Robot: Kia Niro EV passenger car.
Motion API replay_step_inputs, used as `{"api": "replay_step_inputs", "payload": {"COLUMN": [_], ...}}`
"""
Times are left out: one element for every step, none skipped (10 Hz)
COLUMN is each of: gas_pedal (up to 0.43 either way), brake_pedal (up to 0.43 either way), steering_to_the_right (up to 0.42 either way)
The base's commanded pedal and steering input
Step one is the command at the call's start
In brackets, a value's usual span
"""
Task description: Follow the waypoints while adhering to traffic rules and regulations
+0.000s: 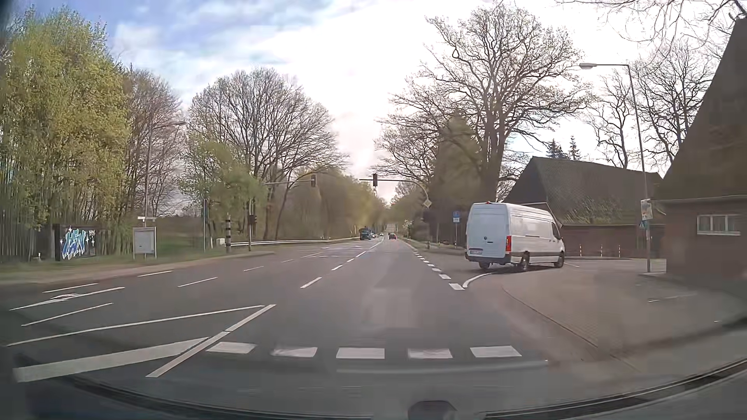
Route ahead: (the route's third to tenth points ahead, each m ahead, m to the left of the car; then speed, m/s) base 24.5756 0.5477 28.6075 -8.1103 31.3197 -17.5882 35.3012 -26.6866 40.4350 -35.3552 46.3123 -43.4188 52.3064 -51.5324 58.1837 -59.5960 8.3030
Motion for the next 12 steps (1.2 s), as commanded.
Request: {"api": "replay_step_inputs", "payload": {"gas_pedal": [0.000,0.000,0.000,0.008,0.028,0.059,0.059,0.059,0.059,0.059,0.047,0.047], "brake_pedal": [0.000,0.000,0.000,0.000,0.000,0.000,0.000,0.000,0.000,0.000,0.000,0.000], "steering_to_the_right": [0.003,0.004,0.006,0.007,0.007,0.009,0.011,0.017,0.028,0.036,0.051,0.071]}}
